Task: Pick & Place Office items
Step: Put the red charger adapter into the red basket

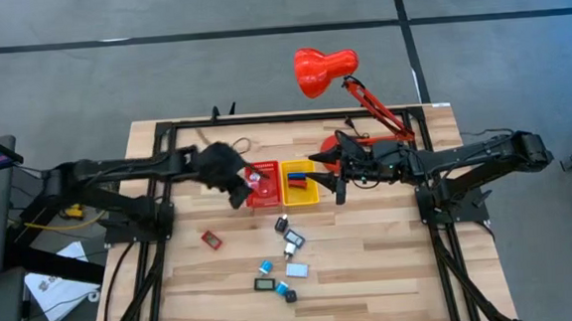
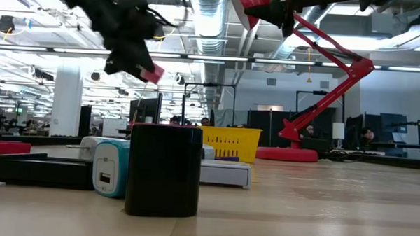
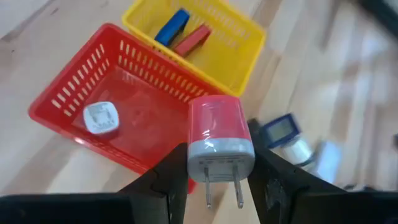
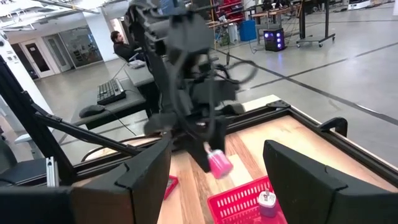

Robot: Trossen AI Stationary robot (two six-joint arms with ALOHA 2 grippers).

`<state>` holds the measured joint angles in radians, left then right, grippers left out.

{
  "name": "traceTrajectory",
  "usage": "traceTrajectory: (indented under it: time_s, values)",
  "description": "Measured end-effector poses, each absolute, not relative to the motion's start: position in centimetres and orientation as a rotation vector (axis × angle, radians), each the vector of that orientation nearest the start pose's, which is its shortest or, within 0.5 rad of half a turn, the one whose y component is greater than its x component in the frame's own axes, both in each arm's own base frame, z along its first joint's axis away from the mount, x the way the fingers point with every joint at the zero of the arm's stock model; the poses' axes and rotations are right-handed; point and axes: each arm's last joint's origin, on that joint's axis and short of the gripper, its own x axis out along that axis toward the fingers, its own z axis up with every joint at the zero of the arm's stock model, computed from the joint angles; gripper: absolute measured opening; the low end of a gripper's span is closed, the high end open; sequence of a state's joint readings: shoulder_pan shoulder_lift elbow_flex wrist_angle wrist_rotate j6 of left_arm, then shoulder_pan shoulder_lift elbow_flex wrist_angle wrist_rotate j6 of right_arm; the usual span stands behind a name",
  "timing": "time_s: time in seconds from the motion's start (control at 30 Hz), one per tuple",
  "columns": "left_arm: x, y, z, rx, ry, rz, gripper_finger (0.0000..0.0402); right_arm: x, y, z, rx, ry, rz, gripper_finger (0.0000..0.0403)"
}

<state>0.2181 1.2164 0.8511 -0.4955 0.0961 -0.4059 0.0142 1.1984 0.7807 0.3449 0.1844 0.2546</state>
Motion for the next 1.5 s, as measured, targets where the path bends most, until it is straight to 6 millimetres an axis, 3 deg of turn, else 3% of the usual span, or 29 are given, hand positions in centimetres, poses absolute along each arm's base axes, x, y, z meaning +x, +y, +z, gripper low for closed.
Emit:
traceTrajectory:
  time_s: [0.33,0.6,1.1,1.5]
  values:
    - [29.1,8.4,24.6,-0.382,1.107,0.267,0.0130,26.8,0.0,29.8,0.246,0.052,-0.174,0.0249]
    - [31.7,10.4,22.5,-0.355,1.238,0.260,0.0130,26.8,0.0,29.6,0.245,0.066,-0.176,0.0249]
    - [32.7,11.1,18.7,-0.294,1.408,0.258,0.0130,26.8,0.0,29.5,0.240,0.082,-0.178,0.0249]
    - [32.7,10.0,18.1,-0.216,1.489,0.249,0.0130,26.8,0.0,29.3,0.238,0.099,-0.180,0.0249]
